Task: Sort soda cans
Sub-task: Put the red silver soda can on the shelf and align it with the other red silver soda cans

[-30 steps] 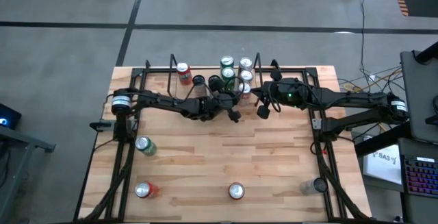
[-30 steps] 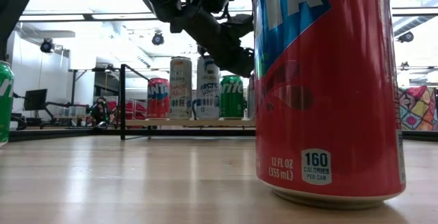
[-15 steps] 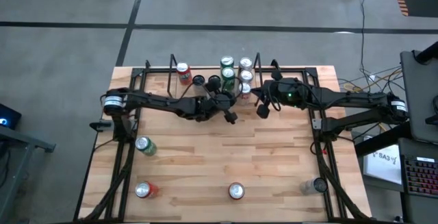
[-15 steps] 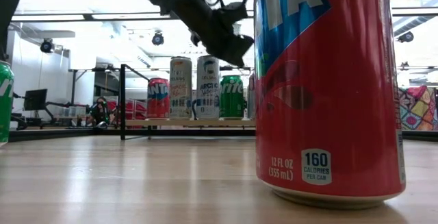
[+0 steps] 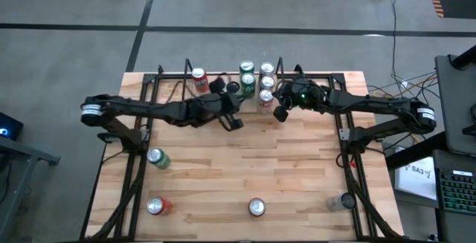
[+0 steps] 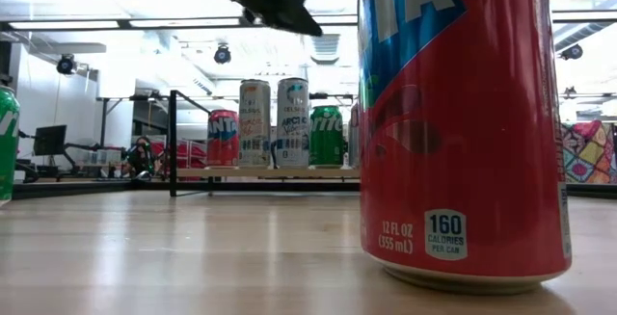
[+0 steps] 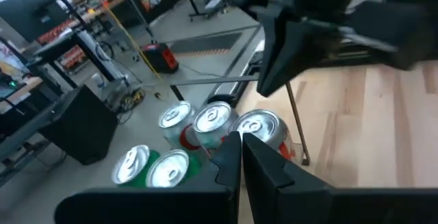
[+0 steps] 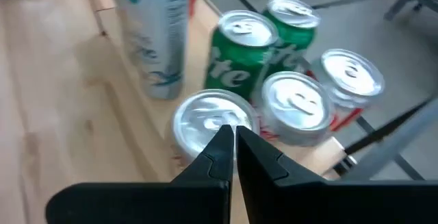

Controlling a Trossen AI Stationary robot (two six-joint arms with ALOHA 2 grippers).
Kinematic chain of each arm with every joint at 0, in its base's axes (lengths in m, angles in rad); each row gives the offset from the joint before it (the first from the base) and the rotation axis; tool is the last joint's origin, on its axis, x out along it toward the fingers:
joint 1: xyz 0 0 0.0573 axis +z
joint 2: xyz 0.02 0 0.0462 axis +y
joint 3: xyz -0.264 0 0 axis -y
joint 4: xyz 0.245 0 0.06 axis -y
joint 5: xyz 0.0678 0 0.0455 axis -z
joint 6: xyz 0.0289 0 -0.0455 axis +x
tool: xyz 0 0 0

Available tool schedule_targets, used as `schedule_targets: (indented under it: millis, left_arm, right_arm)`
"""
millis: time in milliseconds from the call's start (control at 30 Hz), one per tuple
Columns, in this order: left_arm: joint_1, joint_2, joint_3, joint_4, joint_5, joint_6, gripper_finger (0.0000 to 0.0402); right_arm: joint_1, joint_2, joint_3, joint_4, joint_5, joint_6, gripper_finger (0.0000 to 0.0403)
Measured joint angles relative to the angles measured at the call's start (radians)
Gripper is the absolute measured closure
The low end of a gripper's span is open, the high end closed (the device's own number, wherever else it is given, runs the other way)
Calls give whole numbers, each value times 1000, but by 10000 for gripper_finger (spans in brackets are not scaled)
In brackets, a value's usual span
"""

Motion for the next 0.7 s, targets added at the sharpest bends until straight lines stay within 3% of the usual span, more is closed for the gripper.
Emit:
schedule_targets:
  millis: [200, 433, 567, 700]
  left_arm:
    - [-1, -140, -97, 122, 11, 73, 401]
    - [-1, -269, -298, 406, 273, 178, 401]
    - [0, -309, -406, 582, 288, 218, 401]
    - [0, -336, -447, 651, 288, 256, 401]
  right_arm:
    - [-28, 13, 1, -7, -18, -4, 394]
    - [-24, 14, 1, -4, -26, -7, 394]
    - [-18, 14, 1, -4, -28, 17, 394]
    - [-8, 14, 1, -6, -25, 63, 394]
